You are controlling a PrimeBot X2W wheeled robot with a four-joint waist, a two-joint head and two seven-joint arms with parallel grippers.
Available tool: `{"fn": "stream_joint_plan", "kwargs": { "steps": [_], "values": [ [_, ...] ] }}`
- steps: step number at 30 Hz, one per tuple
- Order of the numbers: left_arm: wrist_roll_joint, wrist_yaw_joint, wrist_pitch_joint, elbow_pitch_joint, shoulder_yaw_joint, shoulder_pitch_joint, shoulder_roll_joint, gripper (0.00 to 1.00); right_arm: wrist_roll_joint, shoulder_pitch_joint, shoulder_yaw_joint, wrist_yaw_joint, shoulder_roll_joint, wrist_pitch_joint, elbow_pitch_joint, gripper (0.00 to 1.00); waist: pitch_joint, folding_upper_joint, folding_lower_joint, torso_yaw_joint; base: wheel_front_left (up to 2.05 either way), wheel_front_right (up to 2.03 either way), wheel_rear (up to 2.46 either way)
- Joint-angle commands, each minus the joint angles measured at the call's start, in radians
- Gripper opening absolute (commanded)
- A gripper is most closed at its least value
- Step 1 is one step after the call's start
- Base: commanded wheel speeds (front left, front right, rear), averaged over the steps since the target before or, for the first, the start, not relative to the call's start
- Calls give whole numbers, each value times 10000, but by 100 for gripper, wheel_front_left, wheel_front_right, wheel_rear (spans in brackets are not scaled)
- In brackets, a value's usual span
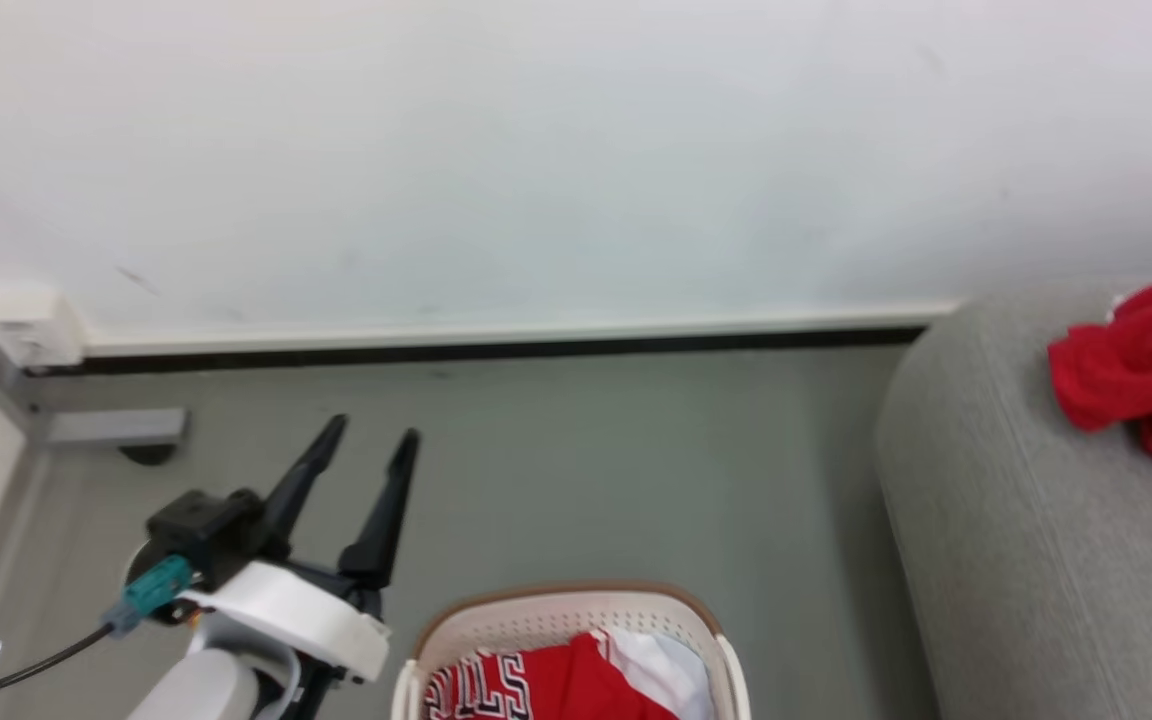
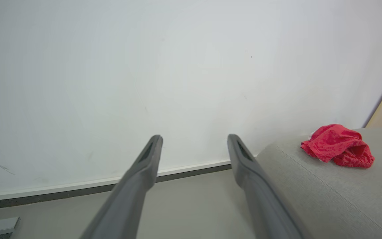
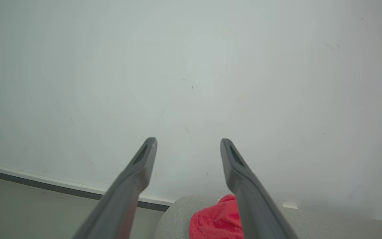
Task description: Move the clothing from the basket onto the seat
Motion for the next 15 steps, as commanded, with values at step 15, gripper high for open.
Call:
{"fn": "stream_joint_plan", "kwargs": {
  "steps": [15],
  "values": [
    [1275, 33, -3, -211, 3160, 2296, -1087, 100, 80, 3490, 650, -25, 2381, -2845, -884, 100, -748, 0, 4, 750, 0, 0, 0]
  ]
}}
